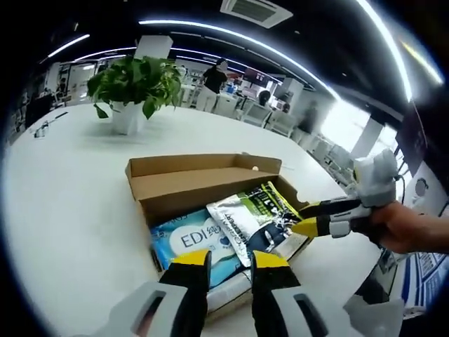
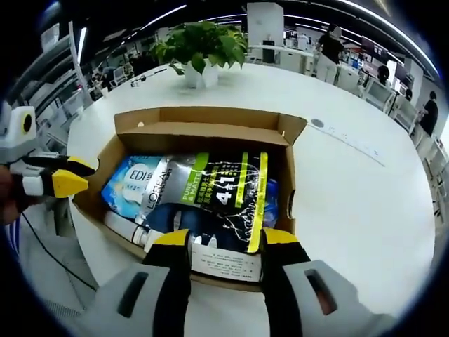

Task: Operate the shoe box by opening the lid, removing the specified soft item, and placing it in the target area until the item is outside and the box remains undamaged.

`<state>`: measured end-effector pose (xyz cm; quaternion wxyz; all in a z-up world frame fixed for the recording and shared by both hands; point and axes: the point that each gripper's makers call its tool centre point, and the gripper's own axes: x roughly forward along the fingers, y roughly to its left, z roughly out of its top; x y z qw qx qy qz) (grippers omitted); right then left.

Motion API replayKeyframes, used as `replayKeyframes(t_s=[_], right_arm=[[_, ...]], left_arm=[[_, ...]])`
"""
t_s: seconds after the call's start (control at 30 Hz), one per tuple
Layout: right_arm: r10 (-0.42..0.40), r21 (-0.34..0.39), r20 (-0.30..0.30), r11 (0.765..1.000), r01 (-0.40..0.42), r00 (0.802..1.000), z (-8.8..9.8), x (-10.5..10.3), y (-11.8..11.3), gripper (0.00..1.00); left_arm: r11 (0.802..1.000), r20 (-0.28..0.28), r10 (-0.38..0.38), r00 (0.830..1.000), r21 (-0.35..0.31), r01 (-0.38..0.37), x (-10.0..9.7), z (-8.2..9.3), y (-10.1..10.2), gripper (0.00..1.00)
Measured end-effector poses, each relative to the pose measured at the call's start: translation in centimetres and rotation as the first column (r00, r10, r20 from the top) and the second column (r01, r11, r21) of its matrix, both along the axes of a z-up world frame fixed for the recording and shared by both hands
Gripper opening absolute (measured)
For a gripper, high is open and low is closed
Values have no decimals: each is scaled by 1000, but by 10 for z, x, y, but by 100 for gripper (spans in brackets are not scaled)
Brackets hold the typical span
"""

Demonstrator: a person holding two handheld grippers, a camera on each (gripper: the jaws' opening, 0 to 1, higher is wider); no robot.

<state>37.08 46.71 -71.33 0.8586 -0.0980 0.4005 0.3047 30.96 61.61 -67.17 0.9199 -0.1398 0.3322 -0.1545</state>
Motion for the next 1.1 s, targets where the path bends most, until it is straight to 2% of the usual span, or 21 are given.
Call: replayKeyframes(t_s=[0.23,0.27,0.4,0.6,0.7,0.93,1.1], right_arm=[[-4,16,1,1000,4,1000,2,-2,-3,35],[-4,18,3,1000,4,1000,3,-3,-3,35],[-8,29,6,1000,8,1000,4,-3,-4,35],[-13,41,9,999,13,1000,4,-4,-5,33],[-20,57,-1,998,20,1000,2,-6,-5,33],[-28,68,1,997,28,1000,0,-9,-5,33],[-38,75,-4,996,39,999,1,-9,-5,32]], left_arm=[[999,-104,-8,995,-34,5,18,-27,-16,23],[1000,-151,-9,989,-28,5,16,-35,-17,23],[998,-203,1,979,-56,-13,22,-45,-20,23],[988,-231,23,973,-141,-57,31,-50,-23,22],[973,-252,37,967,-211,-92,33,-53,-29,20],[961,-271,45,962,-250,-116,32,-58,-33,15],[961,-281,60,958,-244,-132,35,-60,-32,7]])
